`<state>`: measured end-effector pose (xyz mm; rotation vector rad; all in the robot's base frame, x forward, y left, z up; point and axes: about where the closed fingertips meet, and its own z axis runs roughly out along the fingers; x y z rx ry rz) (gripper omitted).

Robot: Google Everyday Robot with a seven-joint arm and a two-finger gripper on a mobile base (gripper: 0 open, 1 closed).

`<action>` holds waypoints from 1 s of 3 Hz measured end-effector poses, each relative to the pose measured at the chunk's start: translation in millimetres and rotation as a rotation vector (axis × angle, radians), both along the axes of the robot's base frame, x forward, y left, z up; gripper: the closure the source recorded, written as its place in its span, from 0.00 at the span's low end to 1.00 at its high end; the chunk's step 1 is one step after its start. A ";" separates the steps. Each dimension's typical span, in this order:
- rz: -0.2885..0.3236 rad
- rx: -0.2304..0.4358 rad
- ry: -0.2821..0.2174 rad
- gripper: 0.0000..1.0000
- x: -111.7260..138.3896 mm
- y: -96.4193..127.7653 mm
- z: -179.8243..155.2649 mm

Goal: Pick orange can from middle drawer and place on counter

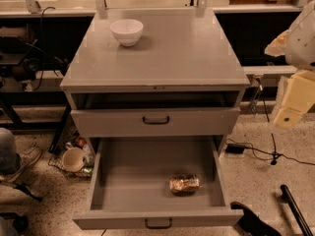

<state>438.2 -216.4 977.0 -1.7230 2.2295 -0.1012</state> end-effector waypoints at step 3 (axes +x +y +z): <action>0.173 0.161 0.096 0.00 25.9 60.8 -105.7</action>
Offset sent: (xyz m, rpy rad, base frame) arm 0.0296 0.0343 -0.0688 0.1107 0.0615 0.1317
